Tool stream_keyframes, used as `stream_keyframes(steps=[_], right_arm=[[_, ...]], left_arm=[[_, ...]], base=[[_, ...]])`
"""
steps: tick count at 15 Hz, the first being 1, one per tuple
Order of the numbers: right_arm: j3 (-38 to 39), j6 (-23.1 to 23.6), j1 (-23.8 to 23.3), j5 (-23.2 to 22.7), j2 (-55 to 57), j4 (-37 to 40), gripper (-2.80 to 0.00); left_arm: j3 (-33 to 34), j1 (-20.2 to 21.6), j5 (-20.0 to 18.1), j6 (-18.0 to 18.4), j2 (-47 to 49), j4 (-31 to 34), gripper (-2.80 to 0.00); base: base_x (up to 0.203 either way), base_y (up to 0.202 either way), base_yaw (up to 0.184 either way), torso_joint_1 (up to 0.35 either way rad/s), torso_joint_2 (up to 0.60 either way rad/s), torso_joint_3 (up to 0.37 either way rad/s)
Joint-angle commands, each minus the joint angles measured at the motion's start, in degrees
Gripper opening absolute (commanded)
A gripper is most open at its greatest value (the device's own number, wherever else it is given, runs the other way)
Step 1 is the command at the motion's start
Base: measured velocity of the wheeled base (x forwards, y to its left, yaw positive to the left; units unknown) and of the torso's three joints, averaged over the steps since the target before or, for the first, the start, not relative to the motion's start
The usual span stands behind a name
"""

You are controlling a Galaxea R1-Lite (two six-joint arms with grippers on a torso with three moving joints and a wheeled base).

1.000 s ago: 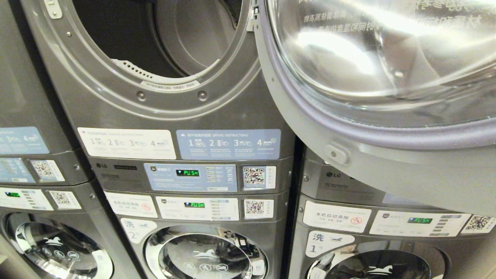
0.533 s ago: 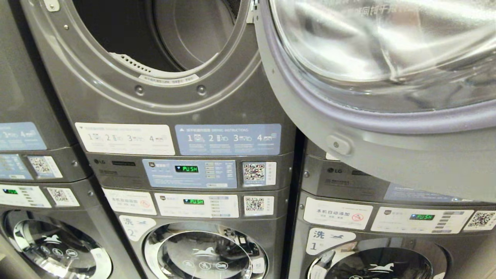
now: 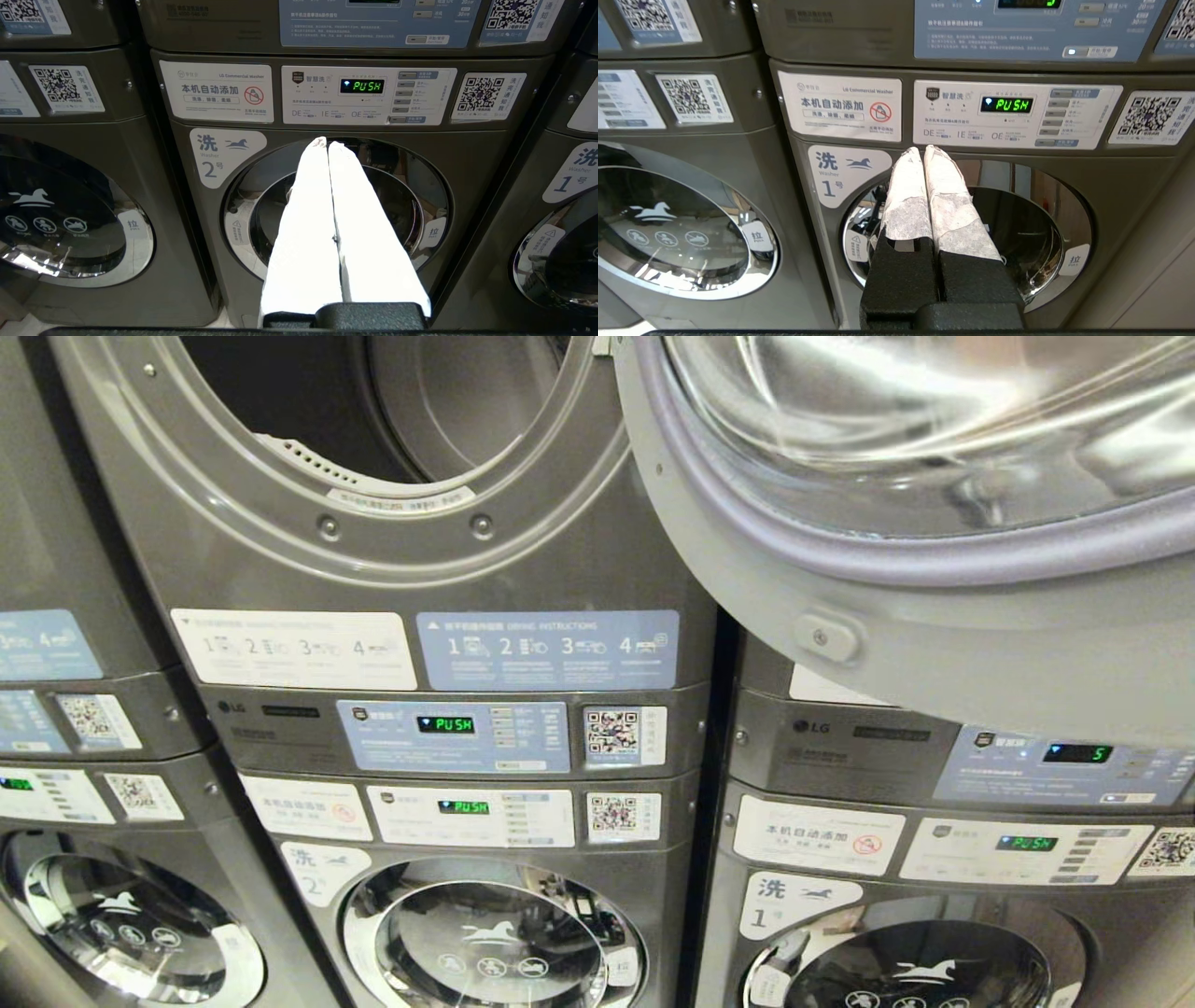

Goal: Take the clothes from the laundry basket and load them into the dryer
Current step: Take the clothes out of the basket

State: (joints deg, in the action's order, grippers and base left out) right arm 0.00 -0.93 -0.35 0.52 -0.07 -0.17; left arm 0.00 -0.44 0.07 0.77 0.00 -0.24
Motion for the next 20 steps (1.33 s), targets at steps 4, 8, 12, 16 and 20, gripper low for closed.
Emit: stream_keyframes(steps=[4,8,12,16,20], right_arm=[[0.0,-0.04,0.0,0.0,0.07,-0.01,-2.8],[0.0,-0.12,0.0,0.0,0.07,-0.01,-2.8],[0.0,-0.12,-0.08,0.0,0.07,-0.01,-2.8],[0.0,-0.12,0.0,0.0,0.07,-0.01,-2.8],[0.0,-0.12,0.0,0.09,0.07,-0.01,-2.8]], left_arm=[[0.0,0.0,0.01,0.02,0.0,-0.02,-2.8],[0.0,0.0,0.01,0.02,0.0,-0.02,-2.8],[0.0,0.0,0.01,0.02,0.0,-0.02,-2.8],[0.0,0.0,0.01,0.02,0.0,-0.02,-2.8],[0.0,0.0,0.01,0.02,0.0,-0.02,-2.8]], base=[[0.0,0.0,0.0,-0.138,0.3,0.171],[0.0,0.0,0.0,-0.136,0.31,0.177],[0.0,0.0,0.0,-0.148,0.34,0.19],[0.0,0.0,0.0,-0.154,0.35,0.203],[0.0,0.0,0.0,-0.172,0.41,0.24]])
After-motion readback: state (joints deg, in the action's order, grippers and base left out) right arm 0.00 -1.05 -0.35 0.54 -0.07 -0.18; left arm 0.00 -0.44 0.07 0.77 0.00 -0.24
